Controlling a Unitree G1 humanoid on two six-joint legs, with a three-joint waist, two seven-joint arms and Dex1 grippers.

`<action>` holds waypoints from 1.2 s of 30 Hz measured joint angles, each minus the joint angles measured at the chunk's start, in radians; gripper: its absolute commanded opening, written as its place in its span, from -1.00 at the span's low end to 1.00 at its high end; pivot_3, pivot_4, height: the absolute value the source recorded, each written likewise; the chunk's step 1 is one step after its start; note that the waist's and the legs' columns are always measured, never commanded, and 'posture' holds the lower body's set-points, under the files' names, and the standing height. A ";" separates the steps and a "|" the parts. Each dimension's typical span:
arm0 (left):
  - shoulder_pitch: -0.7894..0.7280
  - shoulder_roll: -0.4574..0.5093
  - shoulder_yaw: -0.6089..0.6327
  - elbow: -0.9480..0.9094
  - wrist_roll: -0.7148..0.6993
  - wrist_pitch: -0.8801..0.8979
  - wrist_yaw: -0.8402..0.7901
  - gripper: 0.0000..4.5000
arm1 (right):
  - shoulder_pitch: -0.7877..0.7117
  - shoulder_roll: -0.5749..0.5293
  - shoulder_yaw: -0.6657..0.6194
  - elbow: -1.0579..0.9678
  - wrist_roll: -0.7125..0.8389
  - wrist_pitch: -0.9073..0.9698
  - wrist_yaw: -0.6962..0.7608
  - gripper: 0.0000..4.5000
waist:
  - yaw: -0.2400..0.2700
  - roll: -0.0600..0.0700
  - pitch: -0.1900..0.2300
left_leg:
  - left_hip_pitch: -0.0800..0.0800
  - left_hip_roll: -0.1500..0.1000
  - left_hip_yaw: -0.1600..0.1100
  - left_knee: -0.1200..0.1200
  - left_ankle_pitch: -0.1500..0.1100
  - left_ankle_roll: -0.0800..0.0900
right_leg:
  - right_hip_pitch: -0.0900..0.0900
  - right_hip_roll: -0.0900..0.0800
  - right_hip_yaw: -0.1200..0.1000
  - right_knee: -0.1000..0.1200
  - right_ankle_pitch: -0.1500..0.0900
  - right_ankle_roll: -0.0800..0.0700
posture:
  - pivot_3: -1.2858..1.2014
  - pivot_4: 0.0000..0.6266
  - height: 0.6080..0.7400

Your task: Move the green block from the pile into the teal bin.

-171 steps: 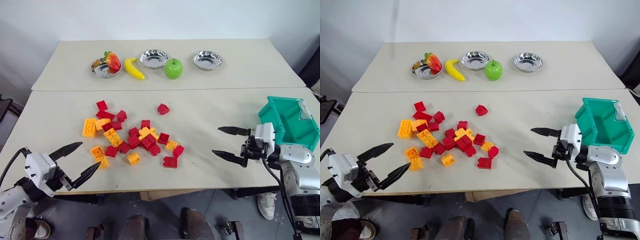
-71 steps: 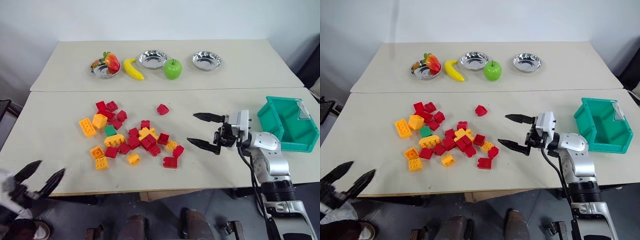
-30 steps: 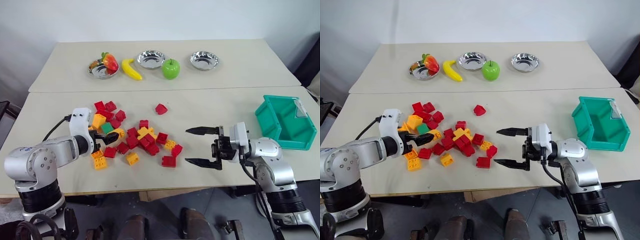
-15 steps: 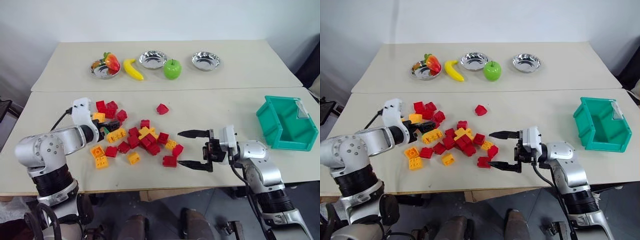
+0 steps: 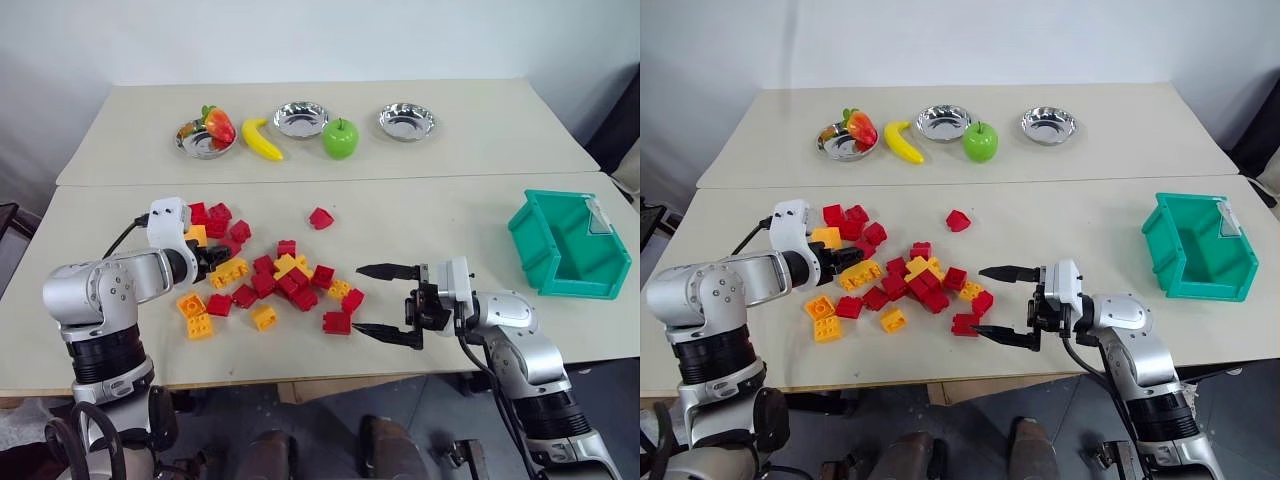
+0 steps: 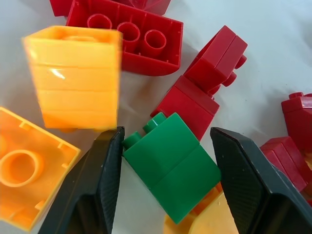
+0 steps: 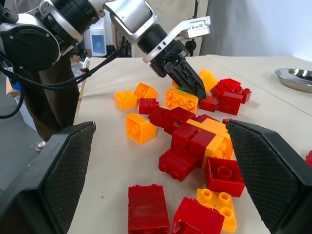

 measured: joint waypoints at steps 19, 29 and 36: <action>0.152 0.457 -0.152 -0.023 -0.112 -0.710 -0.892 0.11 | 0.022 -0.046 -0.064 -0.021 0.005 0.003 -0.061 1.00 | 0.006 0.000 0.001 | -0.003 0.000 0.000 -0.002 -0.001 0.000 | -0.001 -0.001 -0.002 -0.004 0.000 0.000 | 0.03 -0.52 1.00; -0.188 0.120 -0.670 0.366 0.203 -1.309 -1.185 0.11 | 0.187 -0.197 -0.316 0.020 0.004 -0.006 -0.111 1.00 | 0.035 0.000 0.002 | -0.005 -0.002 0.013 0.001 0.000 0.005 | 0.000 0.000 -0.003 -0.006 0.002 0.003 | 0.03 -0.52 1.00; -0.456 -0.255 -0.782 0.960 0.389 -1.614 -1.135 0.11 | 0.338 -0.210 -0.401 -0.060 0.012 0.030 -0.183 1.00 | 0.034 -0.002 0.003 | -0.008 -0.004 0.017 0.002 -0.002 0.012 | -0.002 -0.002 -0.003 -0.010 0.004 0.007 | 0.03 -0.52 1.00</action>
